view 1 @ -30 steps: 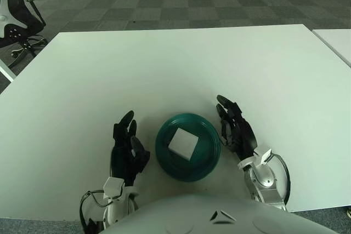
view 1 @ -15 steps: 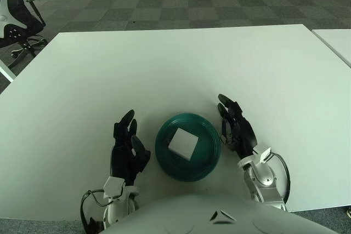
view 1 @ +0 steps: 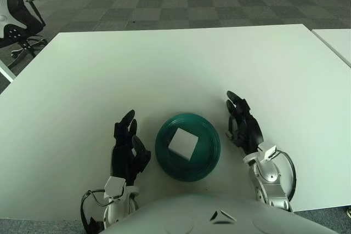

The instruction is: Put the charger into the plate.

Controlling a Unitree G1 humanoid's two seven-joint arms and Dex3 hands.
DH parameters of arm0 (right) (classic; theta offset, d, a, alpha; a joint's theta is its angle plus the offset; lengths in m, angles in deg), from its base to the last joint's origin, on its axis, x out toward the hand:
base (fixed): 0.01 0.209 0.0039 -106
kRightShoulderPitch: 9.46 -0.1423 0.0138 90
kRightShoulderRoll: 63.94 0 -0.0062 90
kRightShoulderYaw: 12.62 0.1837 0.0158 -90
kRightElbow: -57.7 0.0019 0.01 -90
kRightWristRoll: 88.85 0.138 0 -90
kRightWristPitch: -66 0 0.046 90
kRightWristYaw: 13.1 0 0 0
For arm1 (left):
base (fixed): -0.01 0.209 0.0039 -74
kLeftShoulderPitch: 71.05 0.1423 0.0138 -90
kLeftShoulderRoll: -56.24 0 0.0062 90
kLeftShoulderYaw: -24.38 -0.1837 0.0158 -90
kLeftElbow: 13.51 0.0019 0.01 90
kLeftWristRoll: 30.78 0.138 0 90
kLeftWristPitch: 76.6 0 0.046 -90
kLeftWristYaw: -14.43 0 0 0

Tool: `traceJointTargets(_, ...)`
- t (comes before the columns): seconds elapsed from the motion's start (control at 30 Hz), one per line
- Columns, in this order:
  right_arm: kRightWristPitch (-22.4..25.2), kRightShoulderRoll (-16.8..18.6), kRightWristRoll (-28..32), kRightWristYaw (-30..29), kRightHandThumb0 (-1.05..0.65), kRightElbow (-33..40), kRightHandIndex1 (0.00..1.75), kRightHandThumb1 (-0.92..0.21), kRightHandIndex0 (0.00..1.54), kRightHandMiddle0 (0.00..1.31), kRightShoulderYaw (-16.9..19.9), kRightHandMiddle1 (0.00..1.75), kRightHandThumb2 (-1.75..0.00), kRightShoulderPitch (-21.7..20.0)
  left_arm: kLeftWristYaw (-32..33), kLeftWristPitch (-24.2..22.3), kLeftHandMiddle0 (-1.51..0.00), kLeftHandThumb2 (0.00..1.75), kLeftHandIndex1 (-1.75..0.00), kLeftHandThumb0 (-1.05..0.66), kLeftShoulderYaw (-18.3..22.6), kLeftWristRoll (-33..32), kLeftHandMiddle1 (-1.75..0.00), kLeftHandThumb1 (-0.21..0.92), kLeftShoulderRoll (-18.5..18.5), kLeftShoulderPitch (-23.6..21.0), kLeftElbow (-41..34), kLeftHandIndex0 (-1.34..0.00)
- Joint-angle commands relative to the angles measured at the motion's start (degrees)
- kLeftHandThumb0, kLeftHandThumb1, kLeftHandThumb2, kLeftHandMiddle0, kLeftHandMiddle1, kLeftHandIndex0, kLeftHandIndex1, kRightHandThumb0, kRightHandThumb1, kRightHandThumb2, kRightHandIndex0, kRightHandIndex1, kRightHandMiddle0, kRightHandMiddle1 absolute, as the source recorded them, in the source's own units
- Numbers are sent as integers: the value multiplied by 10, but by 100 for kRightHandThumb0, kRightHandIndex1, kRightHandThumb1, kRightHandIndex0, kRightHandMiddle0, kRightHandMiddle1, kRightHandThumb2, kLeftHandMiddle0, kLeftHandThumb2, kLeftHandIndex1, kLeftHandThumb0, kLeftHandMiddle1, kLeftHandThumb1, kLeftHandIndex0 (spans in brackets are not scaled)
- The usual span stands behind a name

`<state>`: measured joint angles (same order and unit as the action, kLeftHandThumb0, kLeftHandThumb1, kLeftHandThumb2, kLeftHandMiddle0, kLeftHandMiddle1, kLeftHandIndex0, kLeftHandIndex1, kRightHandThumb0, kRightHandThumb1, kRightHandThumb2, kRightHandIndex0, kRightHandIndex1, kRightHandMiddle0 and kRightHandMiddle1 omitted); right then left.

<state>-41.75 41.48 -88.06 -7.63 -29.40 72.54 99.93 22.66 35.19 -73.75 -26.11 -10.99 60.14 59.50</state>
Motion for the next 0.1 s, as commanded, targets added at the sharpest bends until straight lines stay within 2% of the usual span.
traceJointTargets(0.0,9,-1,-11,-14,-79,-24,1,-92,14,0,7,44,-83,13,-1,-8,-29,106,-70,-91,-4,-6,0,92,3,2,-5,0)
traceJointTargets(0.07,2,2,-13,-19,-80,-25,1,-92,14,0,7,45,-82,13,-4,-14,-28,106,-69,-91,-6,-10,0,92,2,3,-9,0)
